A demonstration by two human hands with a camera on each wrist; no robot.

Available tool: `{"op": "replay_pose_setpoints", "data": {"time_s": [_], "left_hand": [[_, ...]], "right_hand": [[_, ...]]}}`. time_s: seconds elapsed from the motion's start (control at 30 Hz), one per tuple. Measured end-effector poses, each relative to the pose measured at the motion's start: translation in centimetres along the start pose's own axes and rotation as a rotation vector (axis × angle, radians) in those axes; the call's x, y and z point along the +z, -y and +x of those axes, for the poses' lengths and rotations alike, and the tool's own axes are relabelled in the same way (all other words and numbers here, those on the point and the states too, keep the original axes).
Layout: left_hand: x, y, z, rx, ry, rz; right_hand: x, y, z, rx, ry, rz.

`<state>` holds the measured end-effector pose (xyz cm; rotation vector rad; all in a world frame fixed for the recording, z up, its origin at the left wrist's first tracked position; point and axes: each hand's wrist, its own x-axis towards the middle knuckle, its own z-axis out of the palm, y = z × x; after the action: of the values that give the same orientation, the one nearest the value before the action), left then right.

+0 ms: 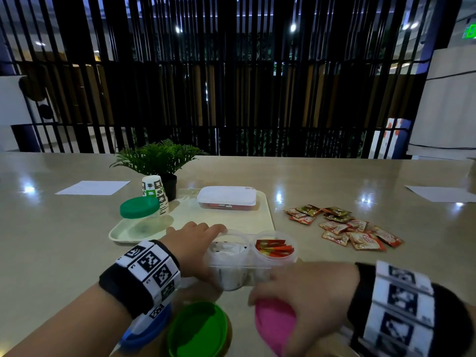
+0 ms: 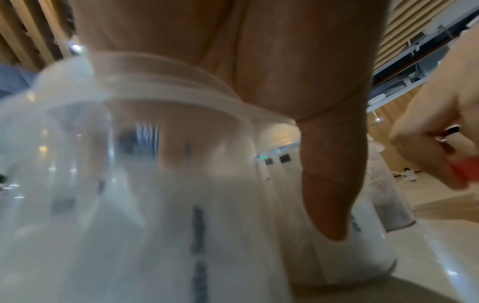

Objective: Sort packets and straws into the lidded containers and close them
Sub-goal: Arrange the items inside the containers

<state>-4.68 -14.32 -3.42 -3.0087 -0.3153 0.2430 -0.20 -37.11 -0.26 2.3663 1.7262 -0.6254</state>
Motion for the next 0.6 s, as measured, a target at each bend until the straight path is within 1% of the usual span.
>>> {"op": "replay_pose_setpoints", "data": {"time_s": [0.03, 0.1, 0.2, 0.27, 0.33, 0.5, 0.6], "left_hand": [[-0.1, -0.1, 0.0, 0.000, 0.004, -0.003], [-0.2, 0.0, 0.0, 0.000, 0.007, -0.006], [-0.2, 0.1, 0.1, 0.005, 0.017, -0.011], [-0.2, 0.0, 0.1, 0.009, 0.014, -0.016], [-0.1, 0.0, 0.1, 0.006, 0.009, -0.025], [0.0, 0.0, 0.2, 0.000, 0.010, -0.014], [0.1, 0.2, 0.2, 0.002, 0.003, -0.013]], "right_hand": [[-1.0, -0.1, -0.4, 0.001, -0.016, 0.093], [-2.6, -0.9, -0.8, 0.009, -0.101, 0.284], [-4.3, -2.4, -1.2, 0.018, -0.309, 0.506], [-4.9, -3.4, -0.9, 0.022, -0.441, 0.608], [-4.9, -4.0, -0.1, 0.050, -0.508, 0.622], [-3.2, -5.2, 2.5, 0.166, -0.609, 0.505], [-2.4, -5.9, 3.0, 0.180, -0.609, 0.497]]}}
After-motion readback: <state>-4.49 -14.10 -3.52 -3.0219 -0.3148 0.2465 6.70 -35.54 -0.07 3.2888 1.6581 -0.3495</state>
